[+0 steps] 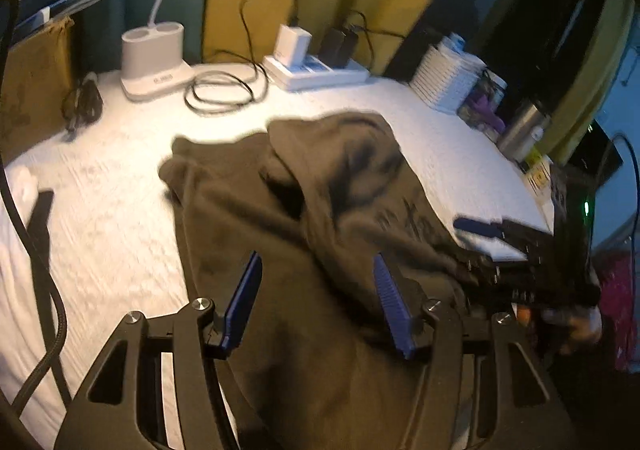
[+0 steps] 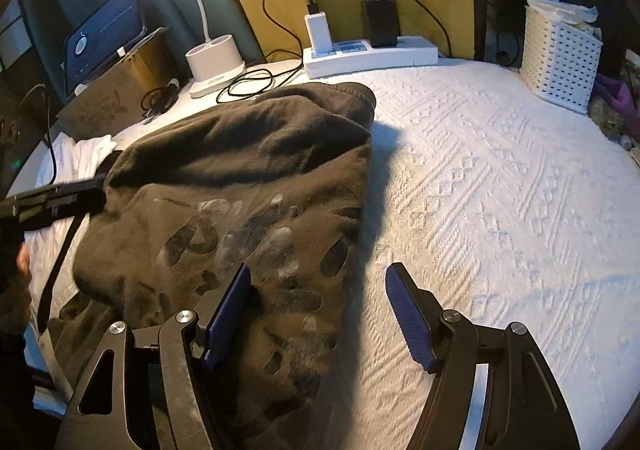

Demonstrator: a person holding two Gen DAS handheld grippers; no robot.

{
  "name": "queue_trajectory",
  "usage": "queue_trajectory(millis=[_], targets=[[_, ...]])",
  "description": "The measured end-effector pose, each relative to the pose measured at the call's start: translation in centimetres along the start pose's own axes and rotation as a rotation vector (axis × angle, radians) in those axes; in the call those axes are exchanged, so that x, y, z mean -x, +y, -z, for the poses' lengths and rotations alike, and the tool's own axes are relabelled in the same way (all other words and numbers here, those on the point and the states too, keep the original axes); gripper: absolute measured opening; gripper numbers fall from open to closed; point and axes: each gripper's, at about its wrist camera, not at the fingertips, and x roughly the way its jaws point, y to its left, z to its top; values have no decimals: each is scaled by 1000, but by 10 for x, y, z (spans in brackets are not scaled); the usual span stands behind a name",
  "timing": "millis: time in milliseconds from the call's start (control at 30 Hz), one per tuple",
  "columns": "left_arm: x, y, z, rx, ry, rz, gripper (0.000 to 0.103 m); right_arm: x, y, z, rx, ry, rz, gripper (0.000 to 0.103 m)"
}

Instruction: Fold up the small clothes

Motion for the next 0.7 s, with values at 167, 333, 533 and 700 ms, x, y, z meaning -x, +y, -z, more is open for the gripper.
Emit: queue_trajectory(millis=[167, 333, 533, 700], targets=[[-3, -17, 32, -63, 55, 19, 58, 16, 6, 9, 2, -15, 11, 72], [-4, -25, 55, -100, 73, 31, 57, 30, 10, 21, 0, -30, 20, 72], [4, -36, 72, -159, 44, 19, 6, 43, 11, 36, -2, -41, 26, 72], [37, -47, 77, -173, -36, 9, 3, 53, 16, 43, 1, -52, 19, 72]])
